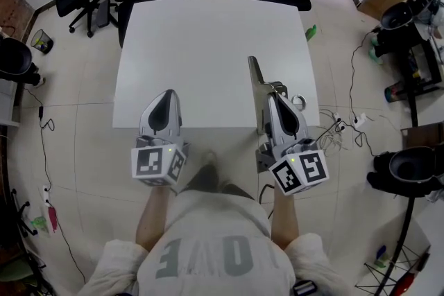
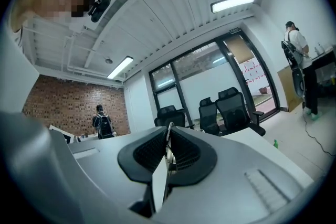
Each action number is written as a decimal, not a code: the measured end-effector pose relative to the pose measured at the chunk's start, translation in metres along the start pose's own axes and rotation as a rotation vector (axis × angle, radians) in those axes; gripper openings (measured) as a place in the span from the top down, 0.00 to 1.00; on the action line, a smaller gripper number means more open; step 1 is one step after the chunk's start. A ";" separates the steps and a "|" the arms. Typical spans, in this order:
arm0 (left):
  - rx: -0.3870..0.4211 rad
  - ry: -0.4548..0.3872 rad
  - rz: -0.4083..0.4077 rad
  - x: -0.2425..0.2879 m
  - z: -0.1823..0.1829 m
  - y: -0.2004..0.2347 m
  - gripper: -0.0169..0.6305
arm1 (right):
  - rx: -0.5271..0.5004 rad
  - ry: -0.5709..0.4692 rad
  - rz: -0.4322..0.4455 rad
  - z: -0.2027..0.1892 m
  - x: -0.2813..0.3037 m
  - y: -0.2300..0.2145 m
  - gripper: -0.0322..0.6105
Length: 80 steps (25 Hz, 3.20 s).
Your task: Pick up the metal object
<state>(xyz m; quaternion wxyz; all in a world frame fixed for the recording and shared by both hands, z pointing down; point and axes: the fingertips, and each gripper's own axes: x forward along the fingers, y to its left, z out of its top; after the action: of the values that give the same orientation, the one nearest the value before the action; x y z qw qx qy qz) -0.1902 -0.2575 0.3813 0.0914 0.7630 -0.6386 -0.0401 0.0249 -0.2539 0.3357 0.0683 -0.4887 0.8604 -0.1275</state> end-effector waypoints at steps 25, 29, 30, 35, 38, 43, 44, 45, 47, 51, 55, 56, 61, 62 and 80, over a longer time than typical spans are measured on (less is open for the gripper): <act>0.031 -0.099 -0.056 -0.295 0.024 -0.095 0.98 | 0.048 -0.046 0.037 -0.013 -0.295 0.147 0.90; 0.043 -0.118 -0.078 -0.315 0.040 -0.092 0.98 | 0.070 -0.052 0.022 -0.016 -0.305 0.167 0.90; 0.042 -0.118 -0.080 -0.320 0.043 -0.090 0.98 | 0.069 -0.052 0.022 -0.018 -0.306 0.173 0.90; 0.021 -0.102 -0.071 -0.338 0.037 -0.077 0.98 | 0.070 -0.041 0.025 -0.027 -0.312 0.193 0.90; 0.026 -0.106 -0.070 -0.349 0.038 -0.079 0.98 | 0.068 -0.038 0.012 -0.028 -0.323 0.196 0.90; 0.023 -0.103 -0.058 -0.362 0.032 -0.084 0.98 | 0.070 -0.043 -0.007 -0.027 -0.341 0.194 0.90; 0.020 -0.100 -0.055 -0.364 0.031 -0.086 0.98 | 0.071 -0.043 -0.008 -0.026 -0.345 0.192 0.90; 0.017 -0.098 -0.053 -0.367 0.030 -0.089 0.98 | 0.074 -0.043 -0.008 -0.025 -0.349 0.190 0.90; 0.015 -0.099 -0.045 -0.372 0.030 -0.095 0.98 | 0.079 -0.045 -0.007 -0.023 -0.357 0.185 0.90; 0.025 -0.107 -0.025 -0.380 0.029 -0.101 0.98 | 0.089 -0.052 -0.001 -0.019 -0.368 0.179 0.90; 0.029 -0.107 -0.017 -0.384 0.028 -0.105 0.98 | 0.089 -0.056 0.000 -0.015 -0.374 0.176 0.90; 0.030 -0.107 -0.016 -0.385 0.027 -0.106 0.98 | 0.090 -0.053 -0.003 -0.016 -0.374 0.175 0.90; 0.032 -0.105 -0.005 -0.392 0.026 -0.107 0.98 | 0.087 -0.052 -0.011 -0.018 -0.380 0.174 0.90; 0.031 -0.105 -0.001 -0.392 0.026 -0.106 0.98 | 0.084 -0.053 -0.009 -0.017 -0.381 0.175 0.90; 0.042 -0.099 0.002 -0.393 0.024 -0.115 0.98 | 0.085 -0.038 -0.002 -0.019 -0.383 0.169 0.91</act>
<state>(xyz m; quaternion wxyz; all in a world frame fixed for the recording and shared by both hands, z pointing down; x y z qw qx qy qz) -0.1544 0.1452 0.3142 0.0439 0.7614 -0.6436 -0.0643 0.0773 0.1603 0.3029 0.1054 -0.4884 0.8523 -0.1547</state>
